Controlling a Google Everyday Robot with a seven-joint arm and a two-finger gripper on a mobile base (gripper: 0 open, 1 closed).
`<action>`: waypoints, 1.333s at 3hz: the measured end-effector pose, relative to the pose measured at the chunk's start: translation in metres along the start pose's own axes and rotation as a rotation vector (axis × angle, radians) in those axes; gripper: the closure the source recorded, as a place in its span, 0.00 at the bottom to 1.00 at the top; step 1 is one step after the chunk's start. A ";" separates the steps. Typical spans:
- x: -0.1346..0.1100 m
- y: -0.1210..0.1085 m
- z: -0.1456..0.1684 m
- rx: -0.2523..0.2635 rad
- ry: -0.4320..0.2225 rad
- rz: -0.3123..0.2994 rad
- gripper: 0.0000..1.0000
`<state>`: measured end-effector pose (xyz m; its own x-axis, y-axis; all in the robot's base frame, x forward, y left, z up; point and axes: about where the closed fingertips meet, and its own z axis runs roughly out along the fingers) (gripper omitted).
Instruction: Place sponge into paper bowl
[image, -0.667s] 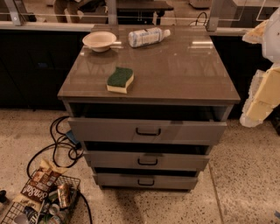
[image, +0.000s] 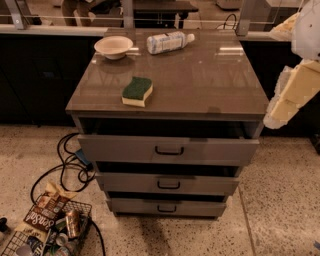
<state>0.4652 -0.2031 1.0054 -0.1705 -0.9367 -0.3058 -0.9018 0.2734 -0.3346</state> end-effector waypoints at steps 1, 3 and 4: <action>-0.027 -0.025 0.020 -0.013 -0.125 -0.011 0.00; -0.109 -0.048 0.088 -0.059 -0.501 -0.002 0.00; -0.148 -0.058 0.112 -0.044 -0.671 0.012 0.00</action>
Offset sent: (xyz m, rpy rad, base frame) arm 0.1224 0.1231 -0.0254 0.5533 -0.1017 0.2363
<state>0.5867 -0.0554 0.9705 0.0906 -0.5905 -0.8020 -0.9190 0.2607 -0.2958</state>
